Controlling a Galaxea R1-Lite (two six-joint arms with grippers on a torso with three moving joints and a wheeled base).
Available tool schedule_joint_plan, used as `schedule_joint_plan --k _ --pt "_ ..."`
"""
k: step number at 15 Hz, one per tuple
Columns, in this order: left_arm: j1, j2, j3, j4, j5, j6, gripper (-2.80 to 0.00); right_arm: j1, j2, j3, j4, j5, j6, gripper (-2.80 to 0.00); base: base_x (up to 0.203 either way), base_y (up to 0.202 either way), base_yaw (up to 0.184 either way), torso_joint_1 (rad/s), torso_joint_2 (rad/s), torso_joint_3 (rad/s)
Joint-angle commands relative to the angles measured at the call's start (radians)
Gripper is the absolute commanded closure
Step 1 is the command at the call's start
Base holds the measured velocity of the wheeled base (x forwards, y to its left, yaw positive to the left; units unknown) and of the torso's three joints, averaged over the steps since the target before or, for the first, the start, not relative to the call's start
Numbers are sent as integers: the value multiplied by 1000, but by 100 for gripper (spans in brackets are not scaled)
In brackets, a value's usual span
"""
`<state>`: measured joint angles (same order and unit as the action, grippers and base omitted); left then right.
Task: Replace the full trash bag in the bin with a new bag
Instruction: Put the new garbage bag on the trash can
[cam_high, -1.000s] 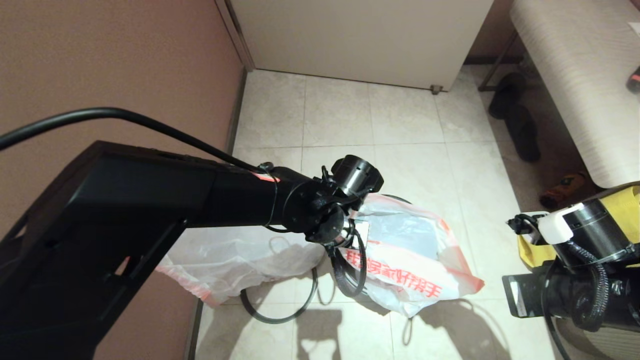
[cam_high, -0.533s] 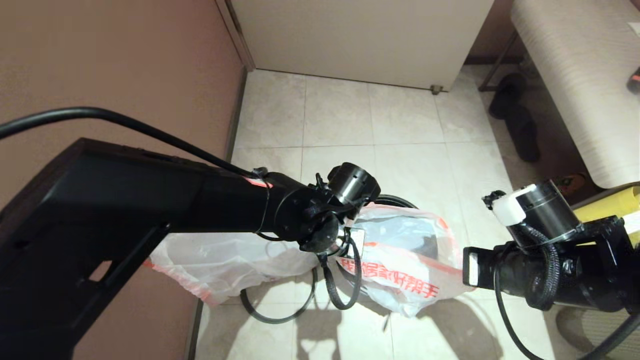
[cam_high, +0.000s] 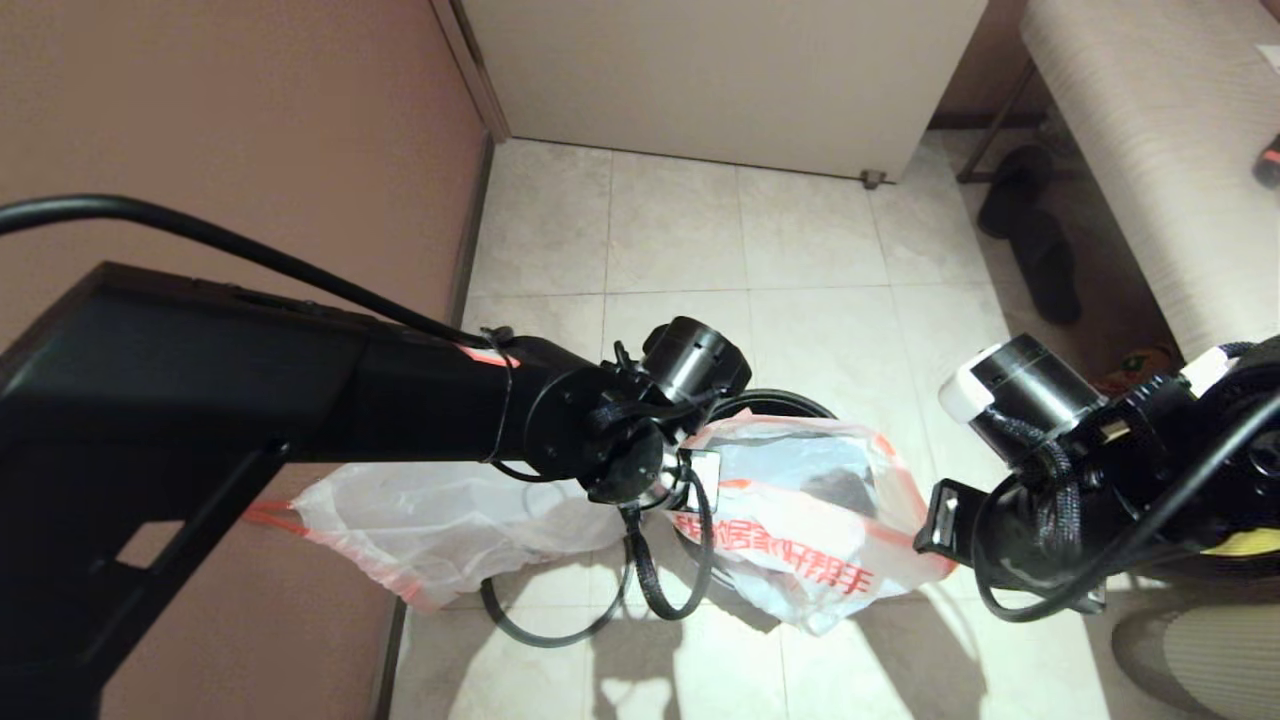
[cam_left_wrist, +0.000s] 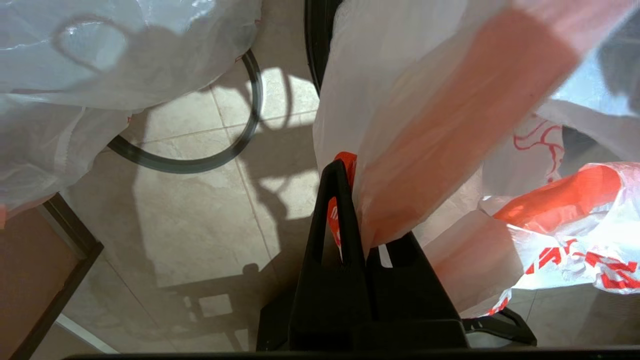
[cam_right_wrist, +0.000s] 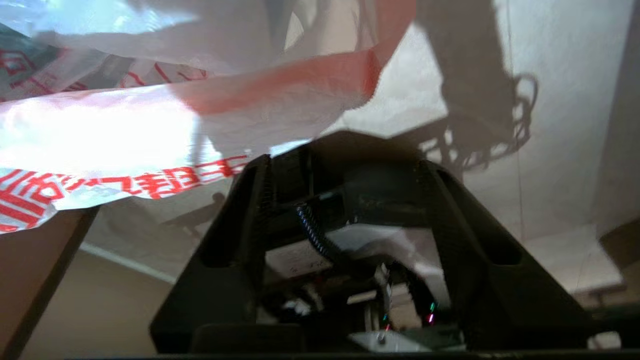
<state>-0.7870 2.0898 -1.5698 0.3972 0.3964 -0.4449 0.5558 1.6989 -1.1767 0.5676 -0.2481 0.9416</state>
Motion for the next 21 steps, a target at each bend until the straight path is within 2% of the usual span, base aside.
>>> schedule_joint_plan --k 1,4,7,14,15,18,21 --pt "5 -26 8 0 2 -5 0 -35 46 -56 55 56 30 -280 0 0 0 0 0 0" --pt "3 -30 13 0 1 -12 0 -130 134 -150 106 129 76 -280 0 0 0 0 0 0" --pt "0 -37 19 -1 2 -12 0 -185 219 -196 141 169 122 -280 0 0 0 0 0 0" --pt "11 -40 20 -3 2 -15 0 -154 297 -189 163 209 115 -280 0 0 0 0 0 0" --pt "12 -42 22 -3 1 -15 0 -136 316 -192 163 222 104 0 0 0 0 0 0 0" --pt "20 -42 22 -3 1 -15 0 -90 358 -196 163 225 67 0 0 0 0 0 0 0" --pt "29 -35 23 -21 -2 -15 0 -94 378 -194 163 220 42 0 0 0 0 0 0 0"
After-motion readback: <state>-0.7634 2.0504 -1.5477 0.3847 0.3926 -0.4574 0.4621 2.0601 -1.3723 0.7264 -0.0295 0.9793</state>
